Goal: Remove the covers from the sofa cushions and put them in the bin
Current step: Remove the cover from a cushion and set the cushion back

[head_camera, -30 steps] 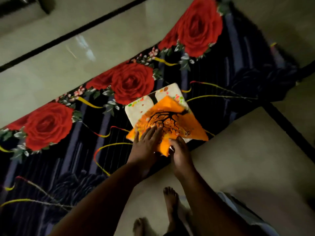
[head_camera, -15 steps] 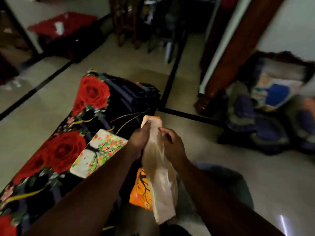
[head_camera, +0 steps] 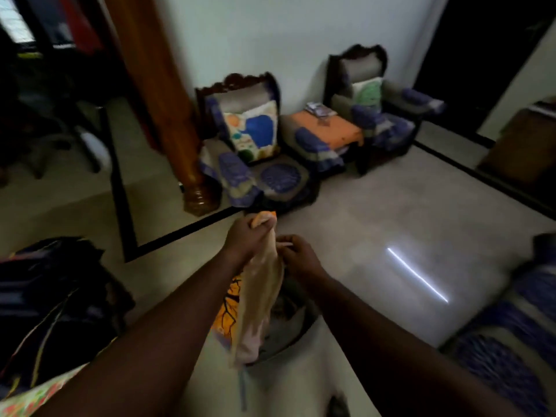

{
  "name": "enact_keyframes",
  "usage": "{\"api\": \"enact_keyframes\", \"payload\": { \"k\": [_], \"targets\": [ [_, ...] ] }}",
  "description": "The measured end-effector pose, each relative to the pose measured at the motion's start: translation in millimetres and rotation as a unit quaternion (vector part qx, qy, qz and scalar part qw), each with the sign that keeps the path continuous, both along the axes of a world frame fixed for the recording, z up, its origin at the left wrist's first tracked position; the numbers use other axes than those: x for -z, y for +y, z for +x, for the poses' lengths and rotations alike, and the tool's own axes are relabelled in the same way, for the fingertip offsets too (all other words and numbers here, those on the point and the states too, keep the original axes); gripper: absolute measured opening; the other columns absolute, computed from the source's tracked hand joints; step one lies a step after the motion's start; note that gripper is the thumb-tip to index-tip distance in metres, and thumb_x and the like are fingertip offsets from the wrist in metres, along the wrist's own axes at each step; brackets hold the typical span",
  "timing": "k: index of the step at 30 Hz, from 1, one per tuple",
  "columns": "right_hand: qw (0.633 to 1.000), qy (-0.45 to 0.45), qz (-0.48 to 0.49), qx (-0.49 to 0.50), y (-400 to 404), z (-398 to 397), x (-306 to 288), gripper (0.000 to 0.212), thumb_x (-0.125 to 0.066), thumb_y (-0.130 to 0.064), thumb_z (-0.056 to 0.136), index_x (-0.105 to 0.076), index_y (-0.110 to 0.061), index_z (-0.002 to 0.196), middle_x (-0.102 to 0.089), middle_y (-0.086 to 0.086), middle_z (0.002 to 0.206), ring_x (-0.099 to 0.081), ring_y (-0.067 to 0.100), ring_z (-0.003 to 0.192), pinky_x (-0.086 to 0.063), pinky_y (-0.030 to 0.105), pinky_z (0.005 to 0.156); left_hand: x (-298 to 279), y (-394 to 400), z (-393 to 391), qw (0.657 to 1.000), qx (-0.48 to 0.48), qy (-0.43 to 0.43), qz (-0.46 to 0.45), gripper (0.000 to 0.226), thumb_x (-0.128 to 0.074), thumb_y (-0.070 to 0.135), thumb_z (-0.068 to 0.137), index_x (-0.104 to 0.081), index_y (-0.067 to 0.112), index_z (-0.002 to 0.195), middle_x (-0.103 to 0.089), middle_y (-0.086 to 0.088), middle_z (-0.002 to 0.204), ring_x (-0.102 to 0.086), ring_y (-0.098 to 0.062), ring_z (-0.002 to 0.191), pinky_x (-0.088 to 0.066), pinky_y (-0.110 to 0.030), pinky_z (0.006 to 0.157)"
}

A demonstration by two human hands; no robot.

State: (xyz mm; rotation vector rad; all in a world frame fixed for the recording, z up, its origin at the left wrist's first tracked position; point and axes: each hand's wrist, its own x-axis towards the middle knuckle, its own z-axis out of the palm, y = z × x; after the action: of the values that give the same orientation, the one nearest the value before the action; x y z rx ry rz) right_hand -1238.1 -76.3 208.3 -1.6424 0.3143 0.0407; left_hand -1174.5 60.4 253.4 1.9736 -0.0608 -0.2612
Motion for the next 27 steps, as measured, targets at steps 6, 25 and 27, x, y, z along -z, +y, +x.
{"api": "enact_keyframes", "payload": {
  "k": [6, 25, 27],
  "targets": [
    [0.995, 0.008, 0.091, 0.044, -157, 5, 7, 0.030, -0.061, -0.041, 0.098, -0.070, -0.017, 0.113, -0.074, 0.010, 0.105, -0.066, 0.025, 0.092, -0.050, 0.044, 0.074, -6, -184, 42, 0.990, 0.127, -0.053, -0.024, 0.063, -0.069, 0.067, 0.078, -0.071, 0.020, 0.120, -0.071, 0.002, 0.119, -0.065, -0.016, 0.113, -0.053, -0.032, 0.092],
    [0.923, 0.147, -0.077, 0.348, -525, 37, 12, 0.034, -0.043, -0.040, 0.106, -0.068, -0.017, 0.111, -0.071, 0.007, 0.106, -0.066, 0.024, 0.098, -0.054, 0.043, 0.089, 27, -631, 151, 0.915, 0.380, 0.127, -0.054, 0.017, -0.057, 0.025, 0.087, -0.071, 0.018, 0.093, -0.071, -0.013, 0.091, -0.067, -0.028, 0.075, -0.057, -0.044, 0.061],
    [0.898, 0.128, 0.085, 0.413, -536, 31, 5, 0.033, -0.043, -0.036, 0.107, -0.068, -0.014, 0.110, -0.074, 0.012, 0.101, -0.071, 0.027, 0.091, -0.057, 0.042, 0.079, 24, -663, 153, 0.904, 0.404, 0.127, -0.054, 0.018, -0.057, 0.029, 0.081, -0.072, 0.019, 0.085, -0.069, -0.008, 0.079, -0.063, -0.025, 0.071, -0.055, -0.043, 0.062]
  ]
}}
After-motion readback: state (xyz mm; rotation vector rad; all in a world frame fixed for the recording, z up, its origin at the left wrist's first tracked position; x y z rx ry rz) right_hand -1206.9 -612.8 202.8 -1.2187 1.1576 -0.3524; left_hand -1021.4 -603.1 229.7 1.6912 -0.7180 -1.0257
